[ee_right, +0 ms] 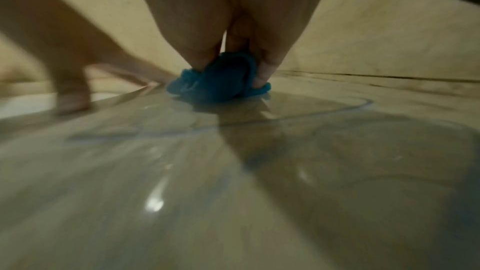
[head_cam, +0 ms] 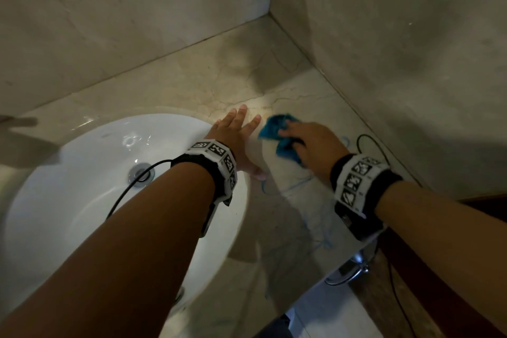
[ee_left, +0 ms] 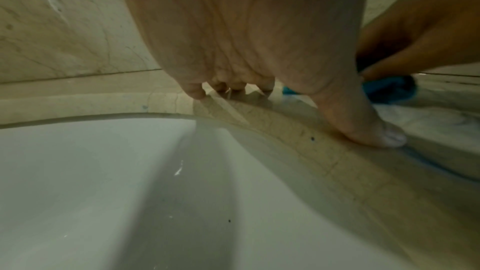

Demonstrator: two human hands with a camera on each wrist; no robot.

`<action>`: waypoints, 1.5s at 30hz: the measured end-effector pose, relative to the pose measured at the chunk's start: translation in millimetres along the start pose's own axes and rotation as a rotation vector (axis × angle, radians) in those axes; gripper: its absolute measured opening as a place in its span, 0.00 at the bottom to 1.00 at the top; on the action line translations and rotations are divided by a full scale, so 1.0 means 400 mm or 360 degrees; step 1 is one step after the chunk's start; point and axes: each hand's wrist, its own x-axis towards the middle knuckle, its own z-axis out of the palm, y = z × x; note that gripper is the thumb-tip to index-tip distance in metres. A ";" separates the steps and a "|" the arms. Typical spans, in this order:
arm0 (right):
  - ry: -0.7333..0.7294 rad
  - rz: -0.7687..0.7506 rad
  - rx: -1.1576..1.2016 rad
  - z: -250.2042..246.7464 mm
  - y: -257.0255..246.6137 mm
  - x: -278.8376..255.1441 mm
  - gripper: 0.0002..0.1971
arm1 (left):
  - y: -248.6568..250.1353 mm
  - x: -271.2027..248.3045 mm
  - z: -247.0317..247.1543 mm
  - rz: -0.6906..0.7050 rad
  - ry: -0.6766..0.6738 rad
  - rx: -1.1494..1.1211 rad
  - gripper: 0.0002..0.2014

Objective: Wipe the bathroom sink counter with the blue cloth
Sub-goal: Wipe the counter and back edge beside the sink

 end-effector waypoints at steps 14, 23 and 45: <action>0.0188 0.0174 0.0042 -0.037 0.072 -0.029 0.20 | 0.004 -0.007 -0.005 -0.0020 -0.0013 0.0046 0.64; 0.0019 0.0062 -0.0125 0.011 0.060 -0.103 0.21 | 0.010 -0.022 -0.010 0.0004 0.0043 0.0023 0.63; 0.0431 0.0441 -0.0031 -0.035 0.130 -0.096 0.20 | -0.001 0.008 -0.004 -0.0003 0.0005 0.0135 0.65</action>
